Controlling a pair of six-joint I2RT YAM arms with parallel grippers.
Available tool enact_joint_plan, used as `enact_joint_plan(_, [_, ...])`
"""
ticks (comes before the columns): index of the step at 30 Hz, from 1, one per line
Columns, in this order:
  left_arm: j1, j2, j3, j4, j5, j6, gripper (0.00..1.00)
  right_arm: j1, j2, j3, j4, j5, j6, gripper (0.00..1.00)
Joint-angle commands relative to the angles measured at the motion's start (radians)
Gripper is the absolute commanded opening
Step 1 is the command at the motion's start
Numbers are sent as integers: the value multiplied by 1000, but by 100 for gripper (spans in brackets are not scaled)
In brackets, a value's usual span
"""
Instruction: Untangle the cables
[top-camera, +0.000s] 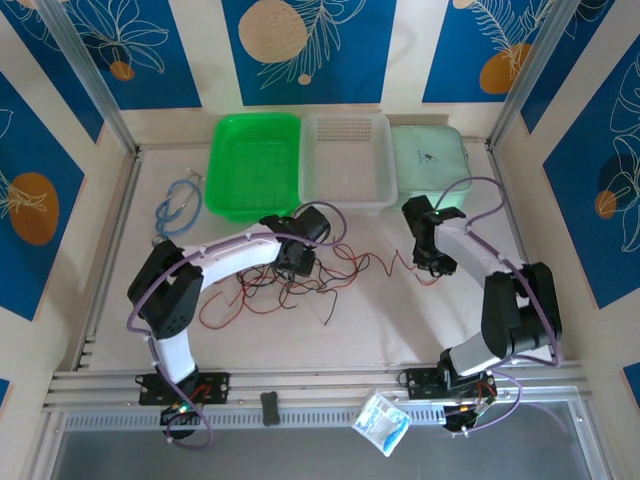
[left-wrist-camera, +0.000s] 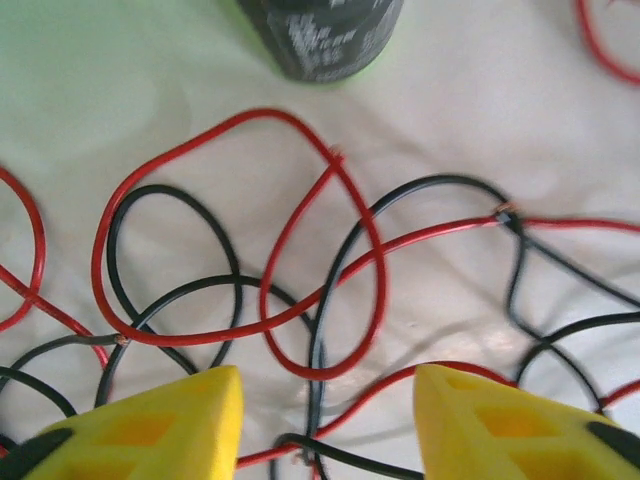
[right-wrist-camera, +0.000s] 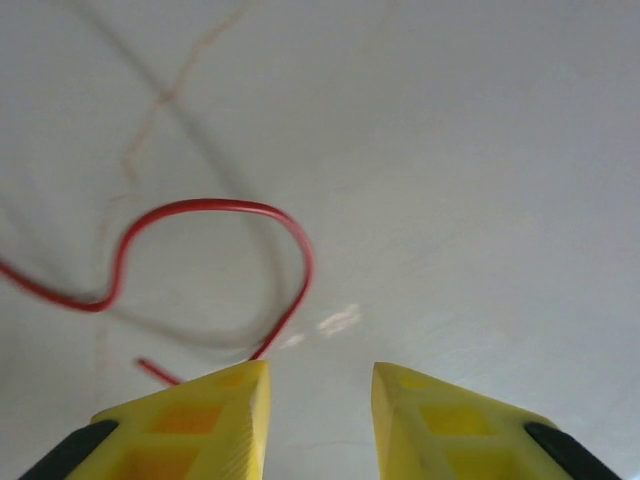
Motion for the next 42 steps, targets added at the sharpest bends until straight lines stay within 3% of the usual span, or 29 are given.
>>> enact_joint_plan(1, [-17,-34,35,-47,0,26,54,-17,-77,-15,17,-195,24,36])
enact_joint_plan(3, [-20,-43,44,-48,6,32,58,-21,-111,-13,5,-236,51,43])
enact_joint_plan(9, [-29,-84,65,-34,33,43,64,-26,-147,-66,16,-366,132,45])
enact_joint_plan(27, [-31,-139,77,-33,39,46,66,-26,95,-62,136,-260,46,42])
enact_joint_plan(42, [-31,-143,80,-40,30,39,66,-21,152,-4,113,-215,23,40])
